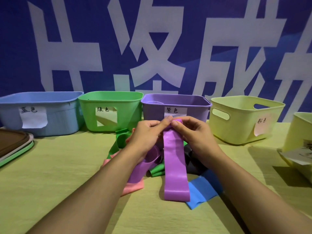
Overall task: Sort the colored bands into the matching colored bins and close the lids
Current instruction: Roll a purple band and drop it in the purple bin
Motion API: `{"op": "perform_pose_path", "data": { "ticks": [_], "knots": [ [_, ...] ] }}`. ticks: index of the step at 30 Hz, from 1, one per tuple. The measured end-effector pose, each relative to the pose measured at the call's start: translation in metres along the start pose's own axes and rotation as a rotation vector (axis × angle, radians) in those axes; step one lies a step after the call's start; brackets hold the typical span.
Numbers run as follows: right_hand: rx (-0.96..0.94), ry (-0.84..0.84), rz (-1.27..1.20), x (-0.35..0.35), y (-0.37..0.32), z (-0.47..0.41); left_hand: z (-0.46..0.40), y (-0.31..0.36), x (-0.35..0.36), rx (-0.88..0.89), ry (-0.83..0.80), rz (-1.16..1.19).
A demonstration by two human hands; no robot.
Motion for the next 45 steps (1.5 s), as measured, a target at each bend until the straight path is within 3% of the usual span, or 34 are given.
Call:
{"op": "perform_pose_path", "data": {
  "ticks": [7,12,27,39,45],
  "knots": [
    [0.277,0.046,0.082,0.001,0.006,0.006,-0.001,0.001,0.0,0.003,-0.008,0.041],
    [0.3,0.082,0.086,-0.002,0.006,0.005,0.0,0.002,0.002,0.019,-0.013,0.051],
    [0.188,0.109,0.164,-0.006,0.005,0.004,0.003,0.009,0.001,0.108,-0.024,0.01],
    [0.057,0.029,0.042,-0.004,0.007,-0.002,0.004,0.012,0.005,0.07,-0.015,0.105],
    [-0.009,-0.023,0.082,0.0,0.005,-0.003,0.003,0.007,-0.002,0.028,0.042,-0.081]
  ]
}}
Point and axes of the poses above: each hand's wrist, its own z-axis away from the middle knuckle, its own x-axis out of the palm, y = z × x, the point moved 5 cm from there along -z, towards the middle knuckle
